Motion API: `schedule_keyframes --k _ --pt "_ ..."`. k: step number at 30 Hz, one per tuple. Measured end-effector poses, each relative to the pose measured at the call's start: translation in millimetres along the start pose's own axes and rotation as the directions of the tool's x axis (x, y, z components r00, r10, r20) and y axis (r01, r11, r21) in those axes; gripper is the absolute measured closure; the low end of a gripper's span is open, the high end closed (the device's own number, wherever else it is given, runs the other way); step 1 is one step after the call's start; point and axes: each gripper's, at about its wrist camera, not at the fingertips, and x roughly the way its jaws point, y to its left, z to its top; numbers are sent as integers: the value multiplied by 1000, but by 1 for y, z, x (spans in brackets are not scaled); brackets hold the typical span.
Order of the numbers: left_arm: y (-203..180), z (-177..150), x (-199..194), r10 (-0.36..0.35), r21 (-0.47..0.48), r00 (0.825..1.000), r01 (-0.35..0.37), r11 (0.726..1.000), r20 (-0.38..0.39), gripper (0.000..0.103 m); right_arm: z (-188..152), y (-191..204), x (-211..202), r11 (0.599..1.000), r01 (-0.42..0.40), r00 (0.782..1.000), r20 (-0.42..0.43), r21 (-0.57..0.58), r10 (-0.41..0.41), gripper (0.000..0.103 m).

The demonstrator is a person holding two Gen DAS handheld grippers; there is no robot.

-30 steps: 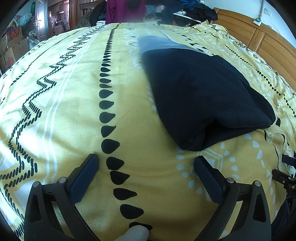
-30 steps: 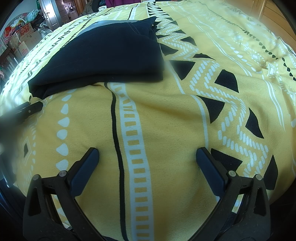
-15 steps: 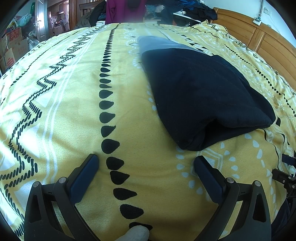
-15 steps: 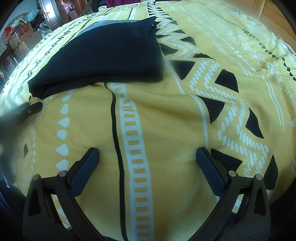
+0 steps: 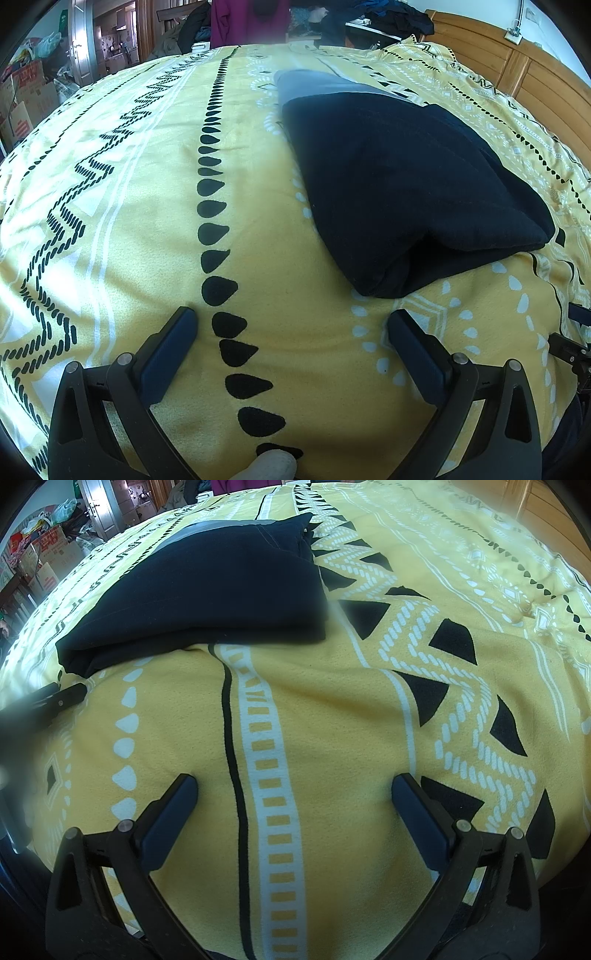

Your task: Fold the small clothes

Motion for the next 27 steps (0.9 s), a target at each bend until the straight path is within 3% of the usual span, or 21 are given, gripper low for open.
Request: schedule_keyframes --k 27 --pt "2 0 0 14 14 1000 -14 1000 -4 0 10 4 8 999 -4 1000 4 -41 4 0"
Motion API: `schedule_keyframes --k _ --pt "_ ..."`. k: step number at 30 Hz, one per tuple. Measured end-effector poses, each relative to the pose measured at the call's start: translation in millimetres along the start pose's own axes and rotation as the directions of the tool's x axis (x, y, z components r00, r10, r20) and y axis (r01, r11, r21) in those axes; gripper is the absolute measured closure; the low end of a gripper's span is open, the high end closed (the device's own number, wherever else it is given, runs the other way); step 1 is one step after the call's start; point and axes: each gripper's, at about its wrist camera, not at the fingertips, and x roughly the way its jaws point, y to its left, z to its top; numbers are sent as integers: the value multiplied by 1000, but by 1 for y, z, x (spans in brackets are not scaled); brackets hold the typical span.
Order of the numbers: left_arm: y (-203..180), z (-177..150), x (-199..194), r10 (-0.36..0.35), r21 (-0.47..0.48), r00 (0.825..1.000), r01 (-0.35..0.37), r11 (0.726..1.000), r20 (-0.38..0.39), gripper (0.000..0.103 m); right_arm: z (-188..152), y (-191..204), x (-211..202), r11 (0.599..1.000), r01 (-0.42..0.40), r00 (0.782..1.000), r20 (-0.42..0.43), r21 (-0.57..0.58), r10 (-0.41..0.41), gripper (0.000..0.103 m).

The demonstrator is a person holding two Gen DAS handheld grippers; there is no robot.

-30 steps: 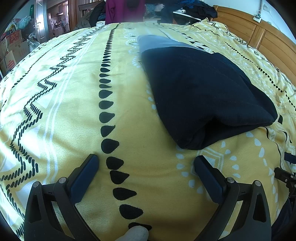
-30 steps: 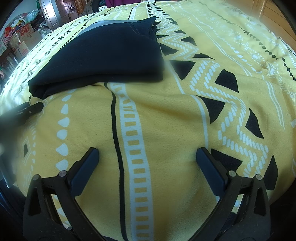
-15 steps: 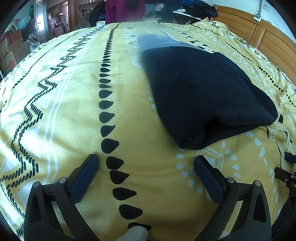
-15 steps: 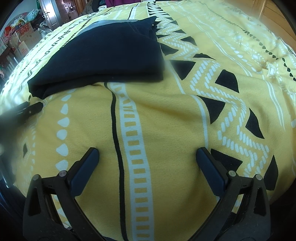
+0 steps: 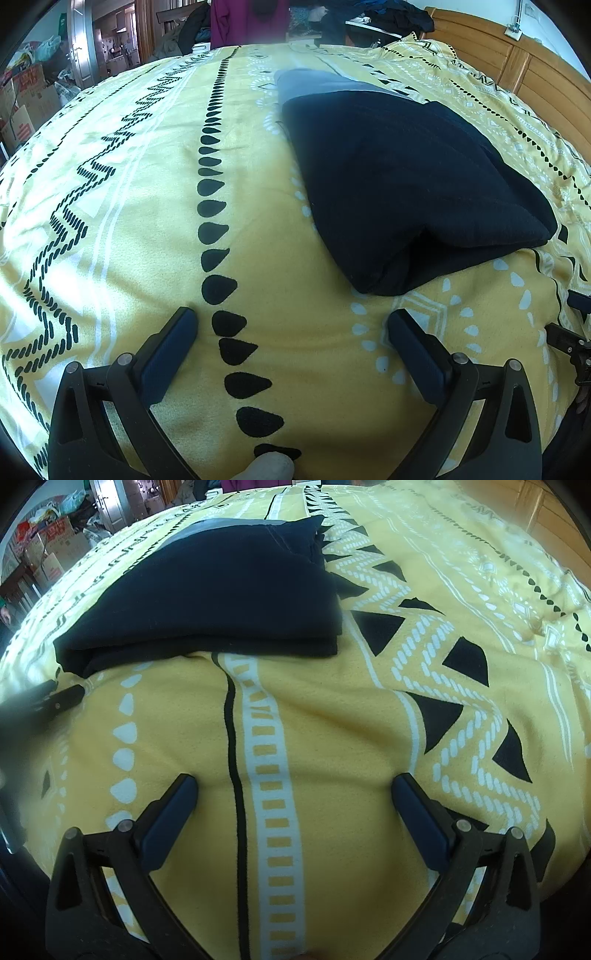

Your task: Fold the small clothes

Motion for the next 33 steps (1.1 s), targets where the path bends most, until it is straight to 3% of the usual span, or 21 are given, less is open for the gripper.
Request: schedule_keyframes --k 12,17,20,23,26,27,30,31,33 --pt "0 0 0 1 1 1000 -1 1000 -2 0 3 0 2 1000 10 1000 -4 -3 -10 0" --pt "2 9 -1 -18 9 999 19 1000 -40 0 15 -1 -11 1000 25 1000 -13 14 -24 0" --pt "-3 21 -17 -95 15 995 96 995 -38 0 35 6 -50 999 47 995 92 10 -47 0" --pt "-17 51 -65 -105 60 991 100 993 79 0 64 24 -110 998 58 970 239 -19 -51 0" --pt "-28 86 -128 -108 83 966 91 992 235 0 88 41 -173 997 69 922 385 -37 -50 0" --pt "-31 98 -153 -102 81 950 82 993 296 0 96 48 -201 996 79 893 448 -37 -54 0" --pt "-37 120 -229 -71 55 885 52 997 460 0 108 62 -251 996 89 836 546 -31 -58 0" --pt "-38 122 -247 -60 47 863 42 998 502 0 110 66 -265 997 71 829 558 -31 -41 0" --pt "-39 125 -276 -46 32 826 34 999 561 0 111 70 -276 999 45 838 546 -30 -22 0"
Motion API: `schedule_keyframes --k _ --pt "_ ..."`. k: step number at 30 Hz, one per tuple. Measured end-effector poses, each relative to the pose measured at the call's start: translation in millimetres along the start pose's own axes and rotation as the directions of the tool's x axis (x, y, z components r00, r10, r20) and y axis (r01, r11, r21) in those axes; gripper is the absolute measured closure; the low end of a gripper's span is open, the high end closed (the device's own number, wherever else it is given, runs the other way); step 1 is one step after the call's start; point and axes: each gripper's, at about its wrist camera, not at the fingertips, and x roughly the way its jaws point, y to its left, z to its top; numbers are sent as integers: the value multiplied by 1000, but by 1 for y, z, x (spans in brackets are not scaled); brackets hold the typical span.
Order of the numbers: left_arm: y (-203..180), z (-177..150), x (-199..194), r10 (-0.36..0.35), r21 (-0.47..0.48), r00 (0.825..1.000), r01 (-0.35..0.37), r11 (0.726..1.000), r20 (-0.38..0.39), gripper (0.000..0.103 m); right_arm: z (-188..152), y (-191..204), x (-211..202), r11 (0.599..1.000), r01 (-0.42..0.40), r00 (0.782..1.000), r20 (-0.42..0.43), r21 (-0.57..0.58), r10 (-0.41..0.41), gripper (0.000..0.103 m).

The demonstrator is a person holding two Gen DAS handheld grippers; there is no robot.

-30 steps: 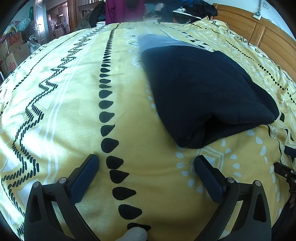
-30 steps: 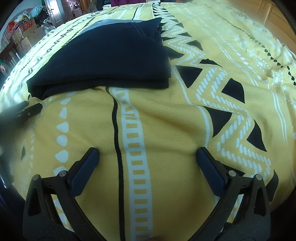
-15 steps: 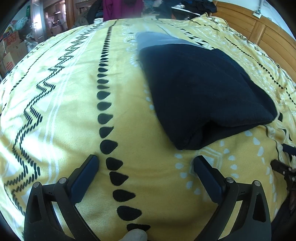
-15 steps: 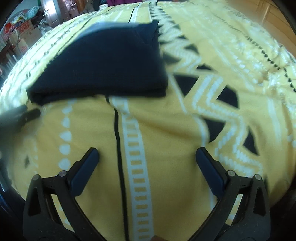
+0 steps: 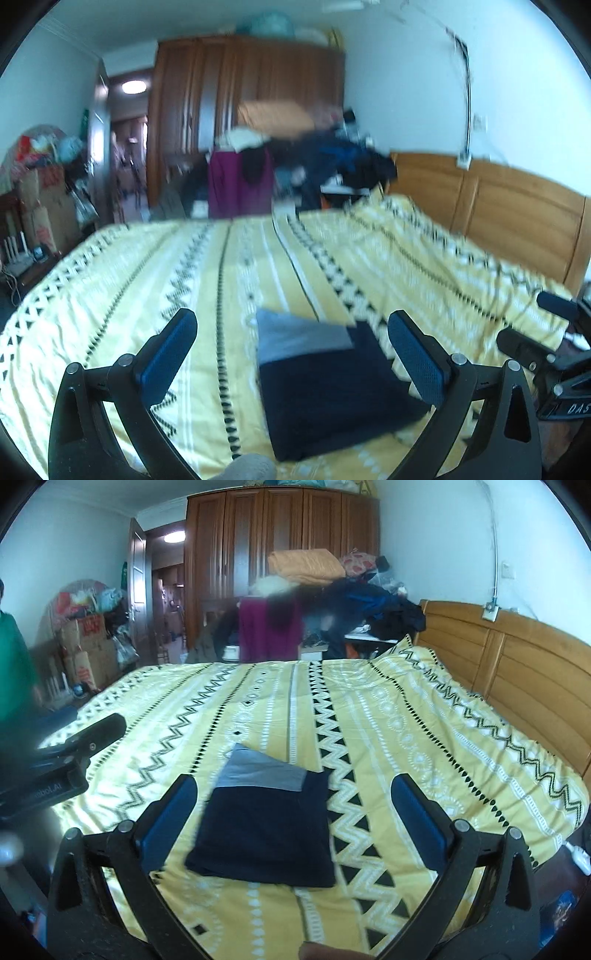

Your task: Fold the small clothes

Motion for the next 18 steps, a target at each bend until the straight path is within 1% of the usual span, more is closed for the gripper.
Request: schedule_keyframes --k 2,5,8,11,13,18 --pt "0 9 -15 -10 -14 1000 10 1000 5 0 2 3 -3 1000 -2 1000 -24 2 2 0" --pt "-2 14 -26 16 -10 1000 -16 1000 -10 0 -1 5 -9 1000 18 999 -29 -9 -18 0" --pt "-2 13 -34 22 -25 1000 -22 999 -20 0 -3 3 -9 1000 23 998 -54 -1 -23 0" --pt "-5 8 -38 25 -18 999 -26 1000 -37 0 -11 1 -14 1000 16 998 -63 21 -14 0" --pt "-7 3 -43 29 -13 999 -29 999 -45 0 -14 1 -17 1000 20 998 -68 21 -19 0" --pt "-12 -4 -42 32 -5 997 -32 999 -63 0 -19 1 -17 1000 17 996 -83 20 -15 0"
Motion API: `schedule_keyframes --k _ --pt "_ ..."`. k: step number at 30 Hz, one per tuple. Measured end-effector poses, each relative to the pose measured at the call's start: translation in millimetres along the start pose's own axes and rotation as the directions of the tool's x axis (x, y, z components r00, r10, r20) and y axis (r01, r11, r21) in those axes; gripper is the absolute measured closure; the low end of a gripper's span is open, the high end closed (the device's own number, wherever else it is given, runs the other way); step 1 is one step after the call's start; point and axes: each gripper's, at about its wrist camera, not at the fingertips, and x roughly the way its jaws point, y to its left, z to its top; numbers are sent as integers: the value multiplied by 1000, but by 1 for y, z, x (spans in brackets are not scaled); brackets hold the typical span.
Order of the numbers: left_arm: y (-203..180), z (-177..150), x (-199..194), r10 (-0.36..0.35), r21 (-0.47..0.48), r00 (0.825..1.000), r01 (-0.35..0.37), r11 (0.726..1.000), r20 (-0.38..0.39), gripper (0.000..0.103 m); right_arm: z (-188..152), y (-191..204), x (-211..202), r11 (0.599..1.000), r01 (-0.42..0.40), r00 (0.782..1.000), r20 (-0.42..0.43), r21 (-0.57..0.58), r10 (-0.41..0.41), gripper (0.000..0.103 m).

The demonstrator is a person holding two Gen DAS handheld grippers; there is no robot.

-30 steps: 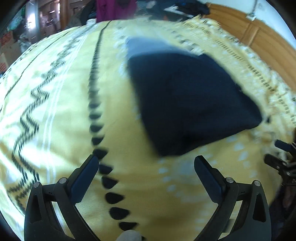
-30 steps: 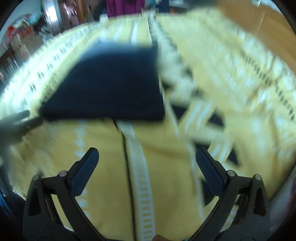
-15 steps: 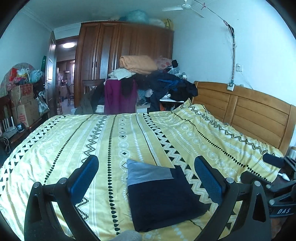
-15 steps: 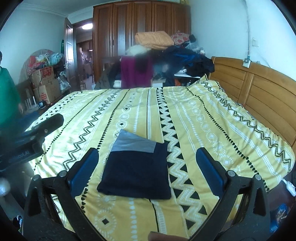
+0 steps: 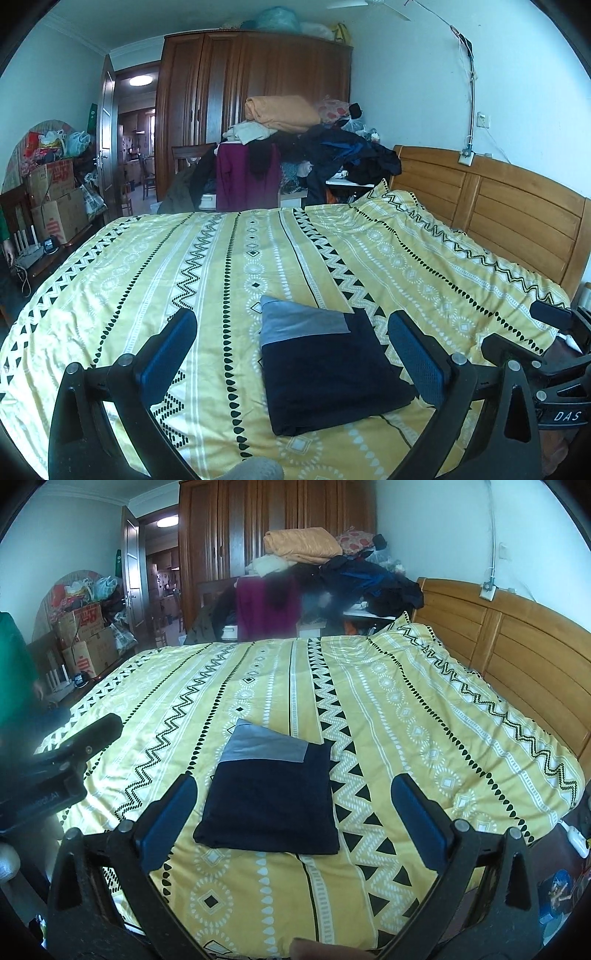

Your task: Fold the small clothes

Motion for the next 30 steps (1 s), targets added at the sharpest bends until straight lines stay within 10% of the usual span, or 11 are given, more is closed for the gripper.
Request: schedule_keyframes --k 30 --pt "-5 -12 11 17 30 999 -15 999 -48 0 -12 5 12 1000 -25 998 -59 8 26 0"
